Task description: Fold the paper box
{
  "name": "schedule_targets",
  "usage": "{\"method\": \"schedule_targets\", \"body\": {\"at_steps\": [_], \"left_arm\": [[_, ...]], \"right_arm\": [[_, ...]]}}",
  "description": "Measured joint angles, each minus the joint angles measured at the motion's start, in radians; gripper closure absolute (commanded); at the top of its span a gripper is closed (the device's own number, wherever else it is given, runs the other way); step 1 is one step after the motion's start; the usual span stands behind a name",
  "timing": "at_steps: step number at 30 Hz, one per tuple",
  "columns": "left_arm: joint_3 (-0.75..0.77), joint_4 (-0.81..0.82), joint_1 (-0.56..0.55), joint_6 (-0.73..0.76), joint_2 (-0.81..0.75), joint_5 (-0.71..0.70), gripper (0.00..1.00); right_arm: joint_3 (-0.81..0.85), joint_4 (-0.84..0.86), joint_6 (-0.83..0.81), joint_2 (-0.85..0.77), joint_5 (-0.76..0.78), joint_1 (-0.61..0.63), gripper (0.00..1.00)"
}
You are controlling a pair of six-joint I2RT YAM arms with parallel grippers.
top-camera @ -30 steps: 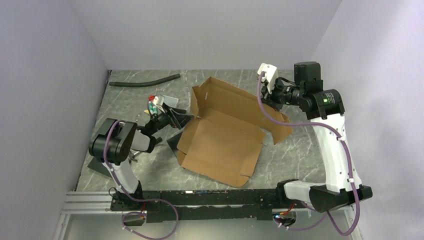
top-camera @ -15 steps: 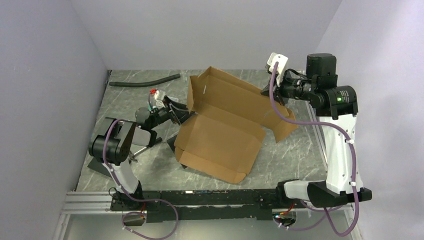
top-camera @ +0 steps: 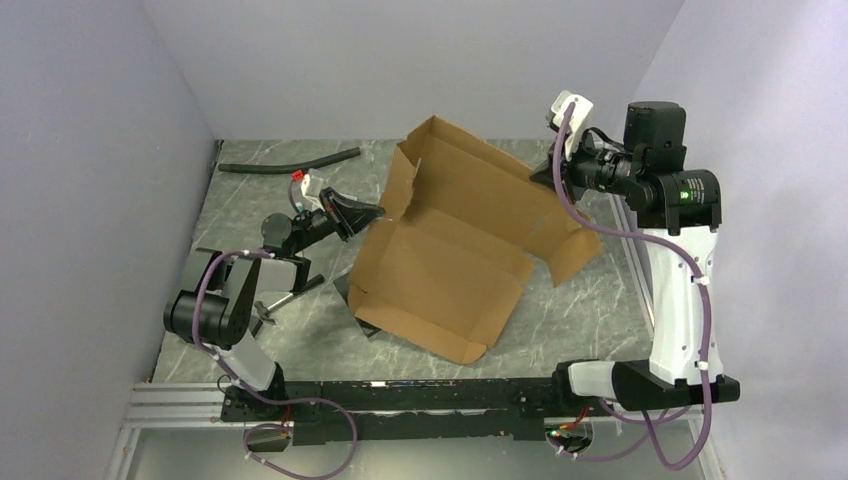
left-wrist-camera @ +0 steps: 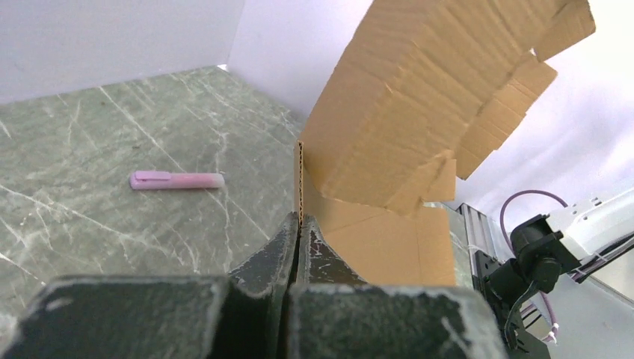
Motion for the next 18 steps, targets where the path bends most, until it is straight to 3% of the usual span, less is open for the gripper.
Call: {"method": "schedule_targets", "body": {"at_steps": [8, 18], "left_arm": [[0.000, -0.089, -0.028, 0.101, -0.064, -0.003, 1.00], [-0.007, -0.348, -0.105, 0.342, -0.214, -0.105, 1.00]], "right_arm": [[-0.045, 0.132, 0.153, 0.019, -0.019, -0.076, 1.00], [-0.344, 0.458, 0.551, 0.035, -0.098, -0.257, 1.00]]}}
